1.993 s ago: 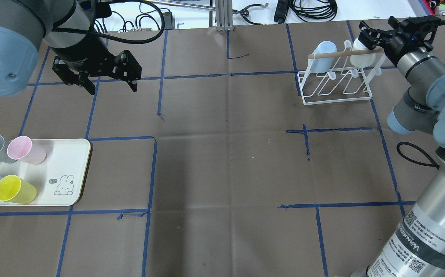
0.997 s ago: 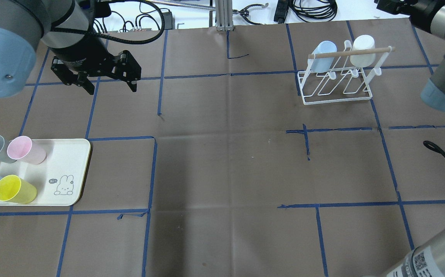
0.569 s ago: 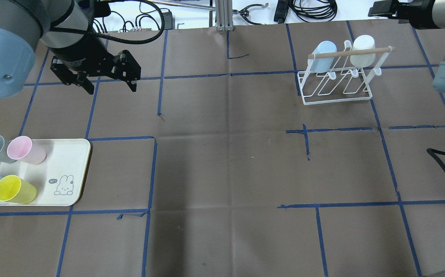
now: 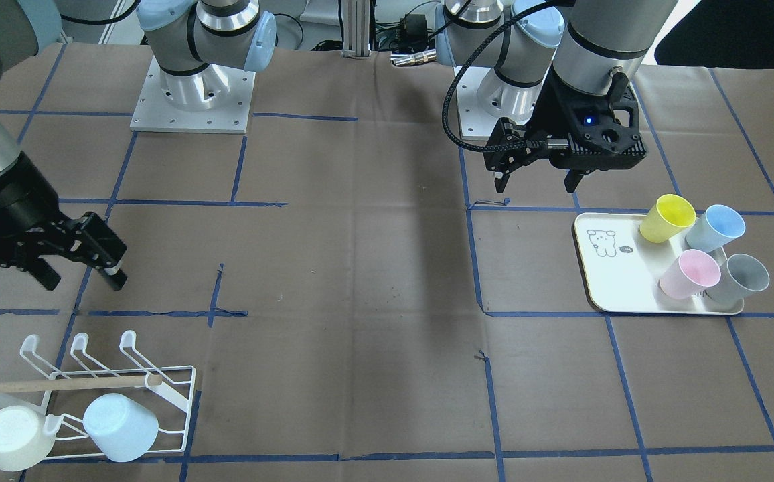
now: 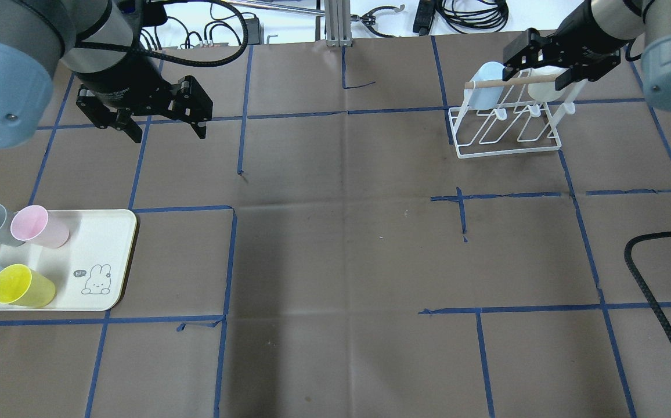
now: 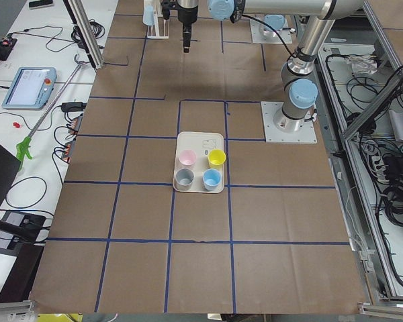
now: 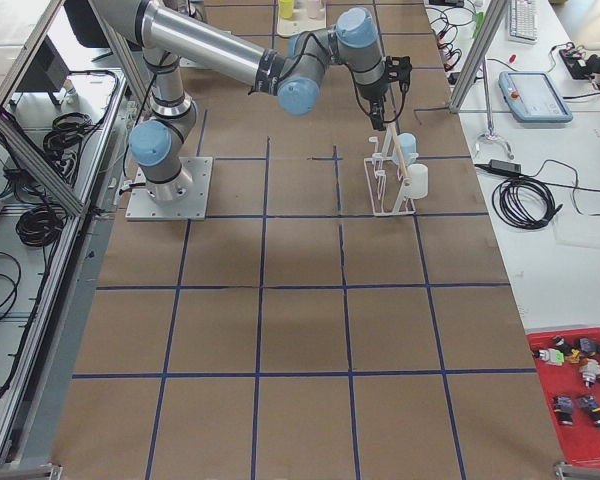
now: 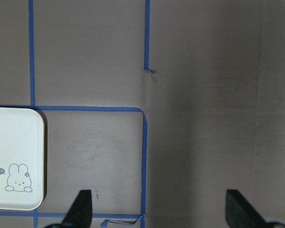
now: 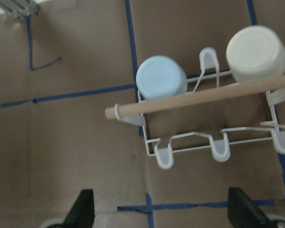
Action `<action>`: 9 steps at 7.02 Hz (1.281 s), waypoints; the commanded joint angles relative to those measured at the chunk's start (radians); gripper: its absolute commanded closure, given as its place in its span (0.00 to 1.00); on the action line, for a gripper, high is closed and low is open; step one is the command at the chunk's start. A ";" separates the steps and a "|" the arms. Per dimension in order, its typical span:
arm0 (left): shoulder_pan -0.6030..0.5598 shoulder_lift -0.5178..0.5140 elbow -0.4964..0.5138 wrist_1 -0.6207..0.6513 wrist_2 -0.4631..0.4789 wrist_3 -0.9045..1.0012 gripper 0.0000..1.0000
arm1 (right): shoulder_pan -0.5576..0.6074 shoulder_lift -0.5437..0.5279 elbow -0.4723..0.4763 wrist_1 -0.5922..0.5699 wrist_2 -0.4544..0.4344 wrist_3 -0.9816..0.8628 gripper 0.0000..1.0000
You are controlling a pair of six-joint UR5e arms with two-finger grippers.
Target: Transfer IKEA cup to right arm and place on rack
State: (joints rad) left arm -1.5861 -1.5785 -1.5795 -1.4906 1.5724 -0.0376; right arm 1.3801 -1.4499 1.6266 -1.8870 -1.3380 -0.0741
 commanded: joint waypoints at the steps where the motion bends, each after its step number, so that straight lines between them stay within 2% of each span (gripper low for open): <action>1: 0.000 0.000 0.001 0.001 0.000 0.001 0.00 | 0.066 -0.038 -0.057 0.434 -0.010 -0.001 0.00; 4: 0.000 0.000 -0.001 0.001 0.000 0.001 0.00 | 0.134 -0.102 -0.031 0.440 -0.095 0.049 0.00; 6: 0.000 0.000 -0.001 0.001 0.000 0.001 0.00 | 0.163 -0.170 0.030 0.410 -0.205 0.077 0.00; 7: 0.000 0.000 -0.001 0.000 -0.002 0.001 0.00 | 0.195 -0.169 0.036 0.390 -0.255 0.094 0.00; 9: 0.000 0.000 -0.001 0.000 -0.002 0.001 0.00 | 0.232 -0.173 0.088 0.314 -0.248 0.137 0.00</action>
State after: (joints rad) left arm -1.5861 -1.5785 -1.5800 -1.4909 1.5710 -0.0368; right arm 1.5903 -1.6187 1.6838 -1.5292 -1.5830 0.0431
